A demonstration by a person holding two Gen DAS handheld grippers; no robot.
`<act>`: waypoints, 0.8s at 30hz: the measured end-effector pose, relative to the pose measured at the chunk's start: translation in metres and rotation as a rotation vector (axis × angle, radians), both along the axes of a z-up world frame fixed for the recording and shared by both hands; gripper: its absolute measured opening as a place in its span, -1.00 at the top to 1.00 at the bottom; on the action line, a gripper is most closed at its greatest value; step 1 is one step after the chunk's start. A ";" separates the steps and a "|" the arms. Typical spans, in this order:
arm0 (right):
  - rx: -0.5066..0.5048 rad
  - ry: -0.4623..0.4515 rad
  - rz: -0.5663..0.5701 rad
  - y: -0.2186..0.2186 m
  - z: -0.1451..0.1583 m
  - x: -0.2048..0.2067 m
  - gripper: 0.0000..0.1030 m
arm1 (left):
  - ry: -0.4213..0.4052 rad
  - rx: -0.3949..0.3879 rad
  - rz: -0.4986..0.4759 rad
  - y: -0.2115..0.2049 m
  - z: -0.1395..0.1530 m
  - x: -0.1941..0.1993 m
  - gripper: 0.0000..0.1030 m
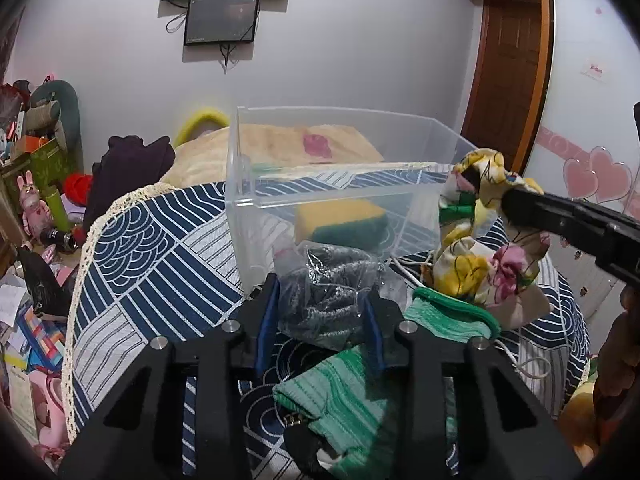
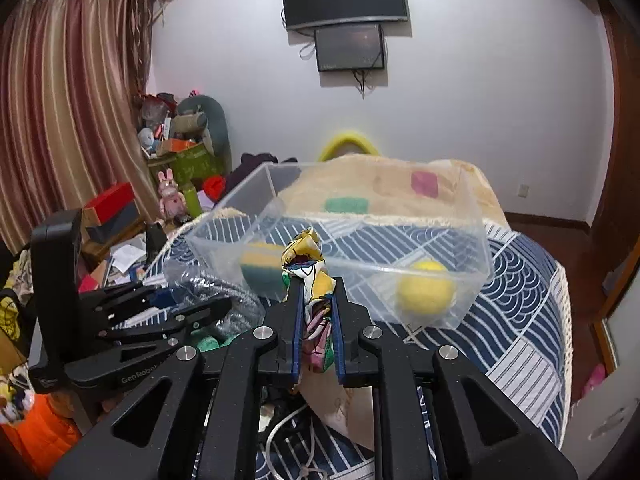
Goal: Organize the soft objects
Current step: 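Grasp the floral cloth bag with right tool while left tool grasps grey mesh scrubber, then lower the floral bag into the box with right tool while left tool drops scrubber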
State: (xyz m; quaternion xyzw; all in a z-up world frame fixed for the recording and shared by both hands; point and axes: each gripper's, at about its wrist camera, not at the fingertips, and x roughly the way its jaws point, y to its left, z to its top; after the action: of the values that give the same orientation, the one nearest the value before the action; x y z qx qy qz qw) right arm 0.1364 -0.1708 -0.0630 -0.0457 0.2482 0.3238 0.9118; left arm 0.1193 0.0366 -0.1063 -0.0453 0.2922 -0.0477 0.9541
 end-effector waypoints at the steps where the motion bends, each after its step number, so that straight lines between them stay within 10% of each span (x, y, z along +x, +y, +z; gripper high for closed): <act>1: 0.006 -0.009 0.000 -0.001 0.003 -0.002 0.79 | -0.006 0.001 0.000 0.000 0.002 -0.002 0.32; 24: 0.105 -0.137 -0.120 -0.014 0.048 0.015 0.79 | -0.213 0.016 0.079 0.013 0.070 -0.008 0.32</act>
State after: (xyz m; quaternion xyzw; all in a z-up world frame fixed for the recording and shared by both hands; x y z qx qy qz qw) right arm 0.1516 -0.1846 -0.0151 -0.0047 0.1702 0.2772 0.9456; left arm 0.1118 0.0496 -0.0359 -0.0436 0.1874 -0.0124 0.9812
